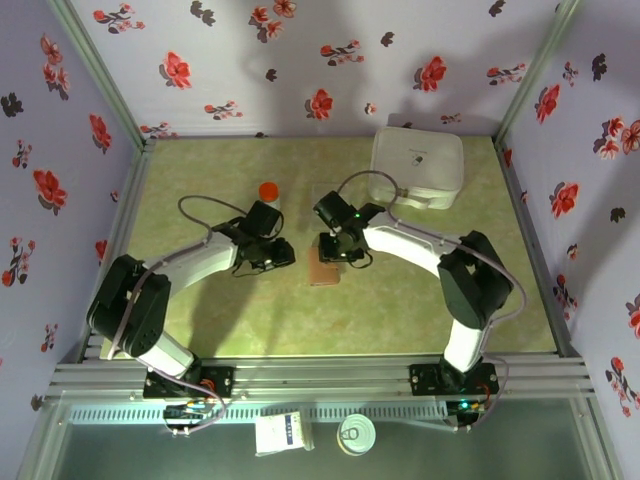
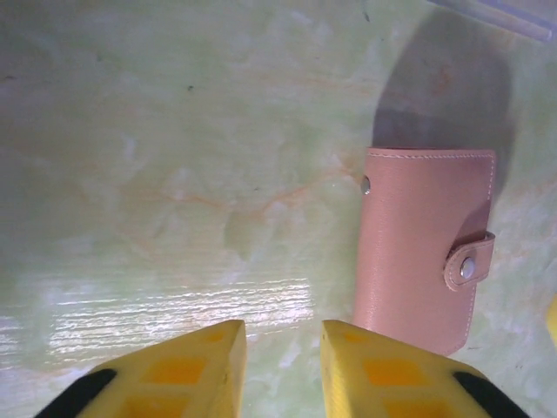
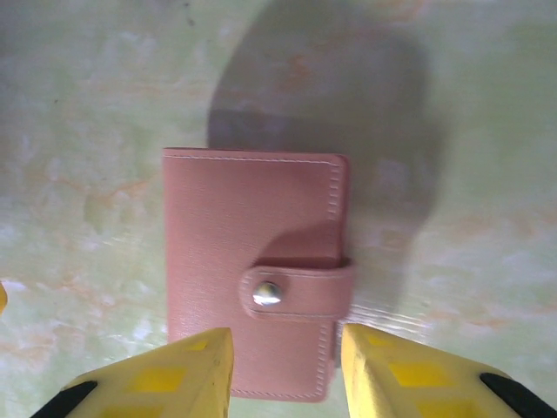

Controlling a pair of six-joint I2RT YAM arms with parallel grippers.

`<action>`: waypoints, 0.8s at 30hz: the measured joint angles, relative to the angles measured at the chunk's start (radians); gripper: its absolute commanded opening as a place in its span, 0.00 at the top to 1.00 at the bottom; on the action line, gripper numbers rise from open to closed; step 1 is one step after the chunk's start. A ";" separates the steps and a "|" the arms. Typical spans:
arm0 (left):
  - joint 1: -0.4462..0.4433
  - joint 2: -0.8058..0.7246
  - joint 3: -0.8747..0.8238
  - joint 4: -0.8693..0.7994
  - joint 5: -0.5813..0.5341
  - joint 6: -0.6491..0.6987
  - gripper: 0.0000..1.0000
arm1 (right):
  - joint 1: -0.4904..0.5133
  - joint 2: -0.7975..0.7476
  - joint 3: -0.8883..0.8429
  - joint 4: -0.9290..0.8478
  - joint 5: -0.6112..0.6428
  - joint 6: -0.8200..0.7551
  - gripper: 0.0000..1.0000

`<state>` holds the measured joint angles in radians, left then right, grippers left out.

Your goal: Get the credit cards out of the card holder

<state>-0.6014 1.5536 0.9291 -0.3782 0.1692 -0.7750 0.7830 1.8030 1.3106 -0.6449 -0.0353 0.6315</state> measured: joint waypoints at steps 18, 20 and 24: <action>0.042 -0.057 -0.086 0.069 0.035 0.002 0.96 | 0.048 0.173 0.160 -0.121 0.044 0.027 0.67; 0.042 -0.057 -0.088 0.072 0.039 0.002 0.97 | 0.049 0.184 0.163 -0.128 0.043 0.027 0.66; 0.042 -0.057 -0.088 0.073 0.042 0.002 0.98 | 0.049 0.201 0.169 -0.141 0.043 0.028 0.66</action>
<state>-0.5594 1.4963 0.8410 -0.3054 0.2115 -0.7731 0.8322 2.0037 1.4792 -0.7860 0.0082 0.6594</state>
